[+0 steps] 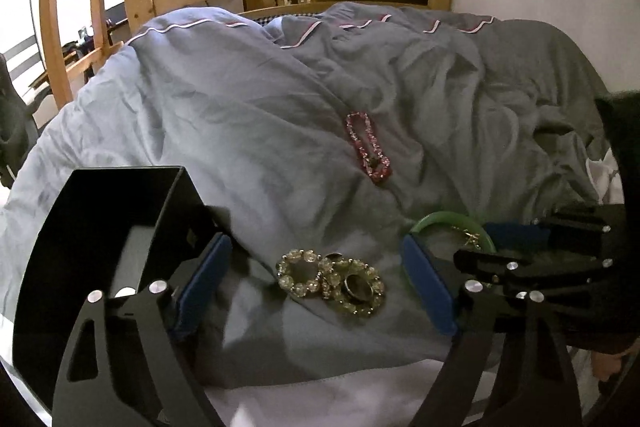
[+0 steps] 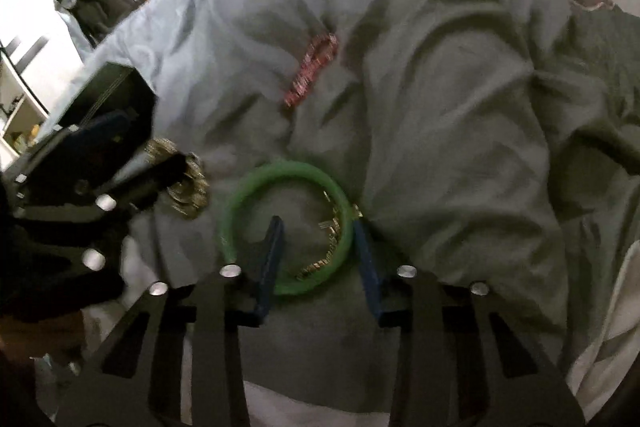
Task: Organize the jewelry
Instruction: 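Grasp the gold beaded bracelet with left tool while right grasps jade bangle, then lower gold bracelet into box with left tool while right drops jade bangle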
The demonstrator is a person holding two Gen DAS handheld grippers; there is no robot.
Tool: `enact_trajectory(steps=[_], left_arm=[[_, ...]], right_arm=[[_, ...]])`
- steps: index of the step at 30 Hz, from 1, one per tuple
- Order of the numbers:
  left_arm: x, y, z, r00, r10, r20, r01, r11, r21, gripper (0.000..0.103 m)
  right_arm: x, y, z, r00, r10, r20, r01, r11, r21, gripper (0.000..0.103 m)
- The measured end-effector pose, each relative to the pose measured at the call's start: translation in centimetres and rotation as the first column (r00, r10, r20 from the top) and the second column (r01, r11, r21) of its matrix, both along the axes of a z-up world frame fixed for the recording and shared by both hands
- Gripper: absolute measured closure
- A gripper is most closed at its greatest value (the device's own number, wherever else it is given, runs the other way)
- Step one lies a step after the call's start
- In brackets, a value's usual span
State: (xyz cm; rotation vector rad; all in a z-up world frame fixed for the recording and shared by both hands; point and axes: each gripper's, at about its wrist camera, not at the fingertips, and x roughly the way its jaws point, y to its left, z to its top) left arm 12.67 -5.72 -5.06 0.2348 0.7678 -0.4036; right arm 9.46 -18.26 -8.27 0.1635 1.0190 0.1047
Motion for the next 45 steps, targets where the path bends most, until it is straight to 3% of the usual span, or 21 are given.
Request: enact_trajectory(steps=[4,6,9,14,17,22,25,31,35,36,37,39,41,42,43,45], left_arm=[[-0.6,-0.1,0.5,1.000,-0.016,0.005,0.016,1.000,-0.026,0.022],[-1.1,-0.5,0.7,0.999,-0.042,0.012,0.042,0.999,-0.027,0.022],[-1.2,-1.2,-0.2,0.998,-0.063,-0.022,0.063,0.998,-0.009,0.024],[0.5,-0.7,-2.7,0.992,-0.010,-0.122,0.014,0.999,0.032,0.043],[1.2,0.2,-2.3,0.990,0.002,-0.145,-0.005,1.000,-0.021,0.056],[2.0,1.8,-1.4,0.984,0.013,-0.180,-0.037,0.990,-0.133,0.088],[1.7,1.9,-0.4,0.988,0.012,-0.152,-0.036,0.986,-0.160,0.094],[1.3,2.1,1.0,0.993,-0.003,-0.115,-0.021,0.978,-0.205,0.094],[1.3,1.8,0.3,0.990,-0.007,-0.144,-0.019,0.984,-0.179,0.093],[1.4,1.5,-0.2,0.988,-0.001,-0.154,-0.022,0.988,-0.150,0.085],[1.3,1.4,-0.5,0.988,0.002,-0.154,-0.023,0.991,-0.132,0.067],[1.0,1.1,-0.8,0.991,0.008,-0.135,-0.022,0.995,-0.102,0.048],[1.1,0.9,-1.3,0.990,0.011,-0.139,-0.021,0.997,-0.076,0.048],[1.3,1.0,-1.5,0.989,0.009,-0.151,-0.022,0.997,-0.080,0.054],[1.4,1.1,-1.7,0.987,0.009,-0.161,-0.023,0.996,-0.085,0.070],[1.7,1.3,-1.9,0.982,0.009,-0.188,-0.027,0.995,-0.093,0.086]], right_arm=[[0.0,0.1,-0.1,1.000,-0.007,-0.007,0.007,1.000,-0.017,0.076],[-0.1,0.0,-0.1,1.000,-0.017,-0.011,0.017,1.000,-0.023,0.087],[-0.4,-0.7,-0.1,0.999,-0.040,-0.019,0.040,0.999,0.006,0.088],[-0.8,-0.8,0.0,0.999,-0.036,-0.018,0.036,0.999,-0.004,0.088],[-0.9,-1.0,0.0,0.999,-0.039,-0.017,0.039,0.999,0.005,0.088],[-0.8,-0.9,0.3,0.999,-0.040,0.005,0.040,0.999,0.017,0.090],[-0.9,-0.8,0.9,0.999,-0.041,0.035,0.040,0.999,0.025,0.092],[-1.1,-0.5,2.1,0.995,-0.037,0.091,0.035,0.999,0.027,0.093],[-1.1,-0.6,2.3,0.994,-0.045,0.103,0.042,0.999,0.026,0.093],[-1.1,-0.6,2.3,0.994,-0.044,0.100,0.041,0.999,0.028,0.093],[-0.9,-0.5,2.2,0.995,-0.041,0.096,0.038,0.999,0.031,0.093],[-1.0,-0.6,2.1,0.995,-0.040,0.090,0.037,0.999,0.029,0.093],[-1.0,-0.5,2.1,0.995,-0.040,0.087,0.037,0.999,0.031,0.093],[-1.0,-0.5,2.1,0.995,-0.040,0.087,0.037,0.999,0.031,0.093],[-1.0,-0.5,2.1,0.995,-0.040,0.088,0.037,0.999,0.031,0.093],[-1.0,-0.5,2.1,0.995,-0.040,0.087,0.038,0.999,0.031,0.093]])
